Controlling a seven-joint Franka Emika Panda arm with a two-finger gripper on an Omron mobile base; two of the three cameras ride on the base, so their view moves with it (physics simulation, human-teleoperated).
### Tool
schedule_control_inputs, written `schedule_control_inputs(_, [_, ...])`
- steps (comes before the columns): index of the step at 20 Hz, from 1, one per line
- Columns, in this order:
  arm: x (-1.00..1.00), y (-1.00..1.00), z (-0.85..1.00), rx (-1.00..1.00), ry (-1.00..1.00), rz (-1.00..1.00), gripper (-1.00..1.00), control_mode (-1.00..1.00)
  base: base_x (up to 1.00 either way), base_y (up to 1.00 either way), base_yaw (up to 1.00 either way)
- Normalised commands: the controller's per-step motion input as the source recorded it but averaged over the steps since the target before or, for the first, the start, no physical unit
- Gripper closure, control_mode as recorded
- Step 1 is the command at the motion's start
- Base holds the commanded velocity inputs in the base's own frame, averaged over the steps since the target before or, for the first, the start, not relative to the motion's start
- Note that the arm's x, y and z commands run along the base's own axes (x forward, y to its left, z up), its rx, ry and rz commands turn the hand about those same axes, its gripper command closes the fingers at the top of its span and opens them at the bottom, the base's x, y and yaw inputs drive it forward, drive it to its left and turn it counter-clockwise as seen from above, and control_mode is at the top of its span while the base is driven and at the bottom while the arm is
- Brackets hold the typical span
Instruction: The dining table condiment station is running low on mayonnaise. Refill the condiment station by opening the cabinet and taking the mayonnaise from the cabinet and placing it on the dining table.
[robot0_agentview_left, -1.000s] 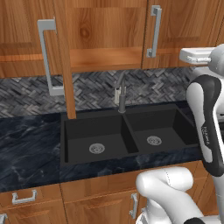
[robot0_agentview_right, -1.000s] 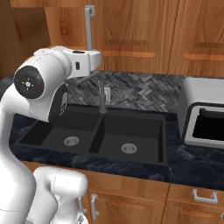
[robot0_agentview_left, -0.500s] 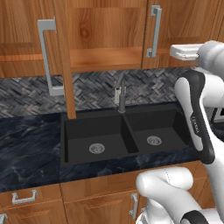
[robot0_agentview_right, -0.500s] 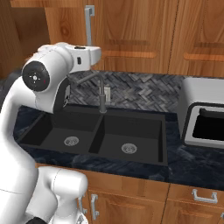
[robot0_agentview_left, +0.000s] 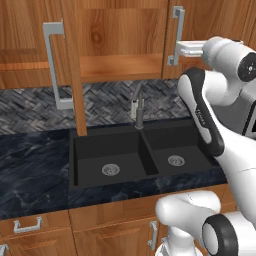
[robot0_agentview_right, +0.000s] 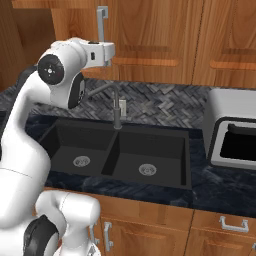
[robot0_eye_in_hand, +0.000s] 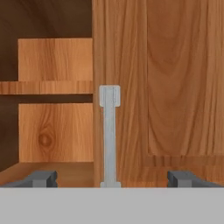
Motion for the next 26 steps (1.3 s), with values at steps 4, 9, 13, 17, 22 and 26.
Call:
schedule_control_inputs(4, [0.47,0.0,0.09,0.0,0.0,0.0,-1.0,-1.0,0.0,0.0,0.0])
schedule_control_inputs(9, [0.63,0.0,0.0,0.0,0.0,0.0,-1.0,-1.0,0.0,0.0,0.0])
schedule_control_inputs(13, [0.64,0.0,0.0,0.0,0.0,0.0,-1.0,-1.0,0.0,0.0,0.0])
schedule_control_inputs(17, [0.58,0.0,0.0,0.0,0.0,0.0,-1.0,-1.0,0.0,0.0,0.0])
schedule_control_inputs(22, [0.48,0.0,0.0,0.0,0.0,0.0,-1.0,-1.0,0.0,0.0,0.0])
schedule_control_inputs(26, [0.33,0.04,0.0,0.0,0.0,0.0,1.0,-1.0,0.0,0.0,0.0])
